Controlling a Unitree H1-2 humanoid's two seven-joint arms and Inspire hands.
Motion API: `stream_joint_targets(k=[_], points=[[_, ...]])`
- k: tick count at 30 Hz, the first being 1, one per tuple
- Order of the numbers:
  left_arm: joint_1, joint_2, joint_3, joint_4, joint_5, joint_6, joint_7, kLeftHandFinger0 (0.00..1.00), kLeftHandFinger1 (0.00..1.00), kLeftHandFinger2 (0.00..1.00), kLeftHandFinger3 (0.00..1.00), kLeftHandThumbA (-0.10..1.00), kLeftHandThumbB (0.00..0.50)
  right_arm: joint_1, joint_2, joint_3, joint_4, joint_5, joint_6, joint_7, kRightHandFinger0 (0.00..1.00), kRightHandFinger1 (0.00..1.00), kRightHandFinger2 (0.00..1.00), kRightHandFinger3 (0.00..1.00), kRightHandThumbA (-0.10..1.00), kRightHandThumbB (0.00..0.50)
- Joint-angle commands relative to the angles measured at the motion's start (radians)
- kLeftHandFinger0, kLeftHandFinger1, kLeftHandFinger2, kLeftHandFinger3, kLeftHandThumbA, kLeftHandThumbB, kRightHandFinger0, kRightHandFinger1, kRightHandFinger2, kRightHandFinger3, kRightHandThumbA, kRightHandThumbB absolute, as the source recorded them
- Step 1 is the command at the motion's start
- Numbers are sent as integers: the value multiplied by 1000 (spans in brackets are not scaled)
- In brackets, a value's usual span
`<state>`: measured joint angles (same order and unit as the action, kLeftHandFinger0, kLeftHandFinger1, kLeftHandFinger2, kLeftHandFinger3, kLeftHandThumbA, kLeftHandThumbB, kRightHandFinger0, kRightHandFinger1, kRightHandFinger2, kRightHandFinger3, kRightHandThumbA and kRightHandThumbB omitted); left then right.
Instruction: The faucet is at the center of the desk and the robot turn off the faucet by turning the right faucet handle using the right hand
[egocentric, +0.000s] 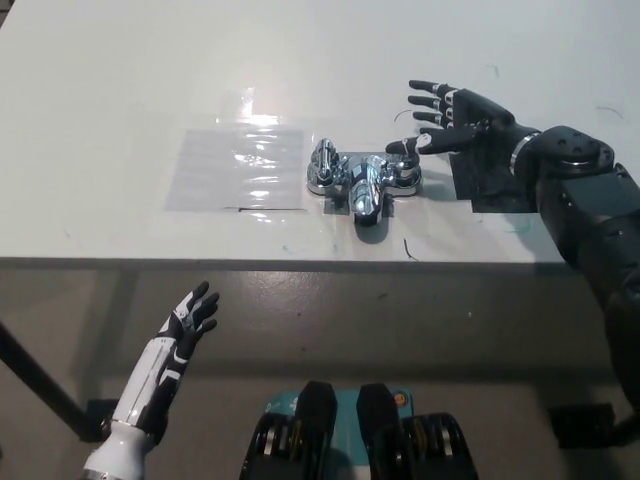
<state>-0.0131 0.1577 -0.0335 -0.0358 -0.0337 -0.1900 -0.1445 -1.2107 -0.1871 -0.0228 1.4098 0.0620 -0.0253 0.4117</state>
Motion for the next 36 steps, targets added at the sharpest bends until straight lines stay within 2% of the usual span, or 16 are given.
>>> stream_joint_targets(k=[1, 7, 8, 12, 14, 25, 28, 34, 36], points=[[-19, 20, 3, -11, 9, -33, -11, 1000, 1000, 1000, 1000, 950, 313, -30, 16, -8, -4, 10, -10, 20, 1000, 1000, 1000, 1000, 1000, 433], [-20, 16, 1, -9, 11, -33, -8, 1000, 1000, 1000, 1000, 955, 315, -22, 16, -4, -15, 9, -24, 52, 1000, 1000, 1000, 1000, 1000, 406], [-21, 15, 2, -8, 9, -32, -7, 1000, 1000, 1000, 1000, 954, 324, -23, 18, -2, -18, 9, -28, 63, 1000, 1000, 1000, 1000, 1000, 433], [-15, 13, 4, -12, 4, -26, -7, 1000, 1000, 1000, 1000, 956, 328, -17, 28, 10, -37, 2, -42, 92, 1000, 1000, 1000, 1000, 1000, 438], [-14, 12, 4, -13, 1, -28, -7, 1000, 1000, 1000, 1000, 955, 313, -16, 31, 21, -48, -6, -47, 104, 1000, 1000, 1000, 1000, 1000, 450], [-17, 17, 6, -25, 1, -12, -9, 1000, 1000, 1000, 1000, 961, 316, 4, 54, 37, -181, 12, -12, 172, 1000, 1000, 1000, 1000, 1000, 413], [-27, 17, 7, -16, -5, -19, -11, 1000, 1000, 1000, 1000, 958, 311, 17, 72, 21, -249, 40, -7, 177, 1000, 1000, 1000, 1000, 1000, 390], [-19, 16, 8, -14, -10, -32, -11, 1000, 1000, 1000, 1000, 952, 307, 53, 121, 5, -327, 57, 15, 152, 1000, 1000, 1000, 1000, 1000, 398], [-23, 16, 8, -12, -9, -34, -10, 1000, 1000, 1000, 1000, 954, 306, 56, 126, 7, -328, 49, 10, 145, 1000, 1000, 1000, 1000, 1000, 387]])
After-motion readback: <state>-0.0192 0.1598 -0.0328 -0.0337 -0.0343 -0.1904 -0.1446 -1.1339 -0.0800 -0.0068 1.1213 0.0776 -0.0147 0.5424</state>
